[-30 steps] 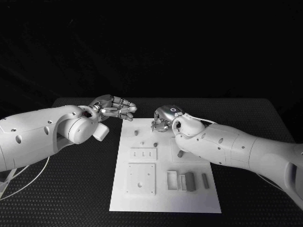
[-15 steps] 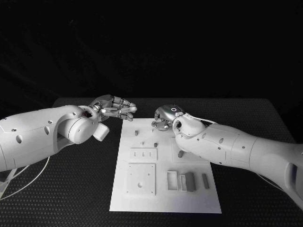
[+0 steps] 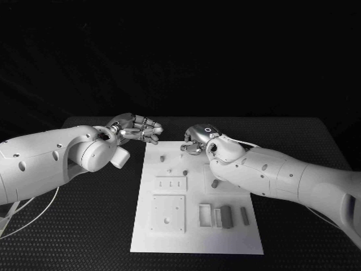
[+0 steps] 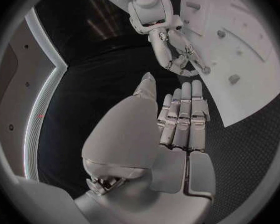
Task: Assemble the parts on the task board
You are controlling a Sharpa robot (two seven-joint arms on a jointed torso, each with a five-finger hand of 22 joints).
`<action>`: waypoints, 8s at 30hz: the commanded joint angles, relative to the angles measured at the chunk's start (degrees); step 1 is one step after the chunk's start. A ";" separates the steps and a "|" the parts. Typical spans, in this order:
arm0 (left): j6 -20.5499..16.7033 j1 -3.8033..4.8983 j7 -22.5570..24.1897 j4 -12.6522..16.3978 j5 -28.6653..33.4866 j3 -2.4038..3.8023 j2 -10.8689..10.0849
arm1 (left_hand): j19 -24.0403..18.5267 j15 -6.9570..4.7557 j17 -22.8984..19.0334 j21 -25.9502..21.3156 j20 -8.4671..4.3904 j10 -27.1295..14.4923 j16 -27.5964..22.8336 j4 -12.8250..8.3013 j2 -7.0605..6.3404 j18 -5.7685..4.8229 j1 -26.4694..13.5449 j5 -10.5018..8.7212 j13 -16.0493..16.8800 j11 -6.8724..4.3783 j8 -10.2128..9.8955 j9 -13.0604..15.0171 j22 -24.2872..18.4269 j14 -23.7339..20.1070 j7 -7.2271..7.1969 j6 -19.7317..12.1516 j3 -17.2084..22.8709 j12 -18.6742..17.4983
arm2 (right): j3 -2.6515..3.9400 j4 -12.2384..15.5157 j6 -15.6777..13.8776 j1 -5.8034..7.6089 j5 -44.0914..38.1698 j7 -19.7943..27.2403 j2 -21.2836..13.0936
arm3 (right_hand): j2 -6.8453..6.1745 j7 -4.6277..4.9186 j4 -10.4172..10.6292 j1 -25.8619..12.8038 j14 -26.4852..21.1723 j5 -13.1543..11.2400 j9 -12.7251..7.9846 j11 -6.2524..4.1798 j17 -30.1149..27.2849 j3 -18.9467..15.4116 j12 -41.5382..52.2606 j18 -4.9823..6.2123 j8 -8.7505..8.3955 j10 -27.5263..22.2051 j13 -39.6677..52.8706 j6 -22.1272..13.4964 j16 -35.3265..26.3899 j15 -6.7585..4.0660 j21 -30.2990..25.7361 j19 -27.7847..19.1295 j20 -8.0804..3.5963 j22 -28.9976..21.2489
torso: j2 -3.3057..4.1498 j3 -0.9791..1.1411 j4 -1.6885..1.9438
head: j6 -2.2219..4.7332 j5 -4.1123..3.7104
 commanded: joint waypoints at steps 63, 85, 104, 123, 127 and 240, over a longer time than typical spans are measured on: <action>2.28 -0.49 1.63 -2.22 -0.20 -0.06 0.25 | -0.19 0.34 0.53 -0.84 0.21 0.11 -1.26 0.00 0.20 0.62 0.03 -0.01 -0.20 0.33 0.13 0.11 -0.15 -0.16 1.94 0.20 -1.12 -0.75 | 2.85 -0.82 17.26 3.12 4.07 9.28 -7.79 | -4.31 1.46 -3.37 5.52 4.73 -0.02 -1.49 1.60 7.78 0.61 7.70 0.79 -3.56 3.40 7.35 -7.33 3.49 1.50 1.58 1.28 -0.81 1.12 | -0.95 1.07 -1.96 | 1.43 0.71; 1.97 -0.46 1.54 -1.62 -0.21 -0.05 -0.30 | -0.20 0.35 0.58 -0.88 0.23 0.10 -1.34 -0.01 0.16 0.62 0.07 -0.01 -0.21 0.34 0.10 0.10 -0.15 -0.17 2.04 0.15 -1.19 -0.79 | 2.83 -2.91 18.06 2.42 4.41 9.64 -6.86 | -2.00 1.52 -4.17 5.29 4.58 -0.02 -1.20 1.66 7.55 0.15 7.95 0.79 -2.65 3.45 7.51 -6.13 3.47 1.56 1.73 0.94 -0.91 1.11 | -1.01 1.21 -2.19 | 0.52 1.17; 2.09 -0.46 1.50 -1.59 -0.26 -0.04 -0.14 | -0.19 0.35 0.62 -0.91 0.24 0.11 -1.38 0.01 0.20 0.63 0.09 -0.01 -0.21 0.35 0.10 0.10 -0.15 -0.16 2.07 0.15 -1.21 -0.80 | 2.61 -3.66 19.25 1.74 5.46 9.94 -6.20 | -1.25 1.58 -3.91 4.40 4.41 -0.02 -1.24 1.73 7.37 -0.15 7.89 0.79 -2.54 3.31 7.40 -6.06 3.43 1.64 1.75 0.78 -0.81 1.07 | -1.01 1.24 -2.15 | 0.08 1.36; 1.99 -0.45 1.61 -1.22 -0.26 -0.03 -0.30 | -0.14 0.35 0.68 -0.92 0.23 0.17 -1.41 0.01 0.30 0.64 0.10 -0.01 -0.20 0.33 0.11 0.10 -0.14 -0.11 2.15 0.17 -1.22 -0.80 | 1.63 -3.85 21.82 1.05 5.35 9.62 -6.03 | -0.05 1.61 -3.84 3.93 4.14 -0.02 -1.12 1.76 7.22 -0.16 7.82 0.79 -1.94 3.03 7.28 -5.10 3.42 1.66 1.80 0.47 -0.75 1.08 | -1.06 1.32 -2.13 | -0.88 1.41; 1.93 -0.45 1.61 -1.21 -0.26 -0.03 -0.43 | -0.13 0.34 0.69 -0.92 0.24 0.17 -1.41 0.03 0.32 0.64 0.08 -0.01 -0.20 0.33 0.11 0.10 -0.14 -0.10 2.16 0.18 -1.22 -0.80 | 1.55 -3.78 22.54 0.95 5.35 9.49 -6.10 | 0.46 1.80 -3.50 3.44 4.15 -0.02 -0.99 1.93 7.25 -0.25 7.92 0.79 -1.50 3.03 7.36 -4.27 3.45 1.79 1.86 0.50 -0.73 1.07 | -1.06 1.34 -2.18 | -0.97 1.48; 1.53 -0.48 3.30 -0.84 -2.19 -0.03 -1.53 | 0.06 0.27 1.05 -1.05 0.19 0.43 -1.70 0.00 0.74 0.70 0.23 0.02 -0.17 0.24 0.10 0.09 -0.07 0.17 2.21 0.17 -1.03 -0.85 | 3.74 7.97 7.96 0.26 -5.46 2.81 -10.66 | 1.74 0.36 -5.87 6.64 3.79 -0.02 0.93 0.53 6.58 0.75 6.17 0.79 0.64 1.63 4.74 -0.31 3.26 0.52 2.12 0.18 -0.67 1.03 | -1.09 1.38 -2.33 | -0.36 1.51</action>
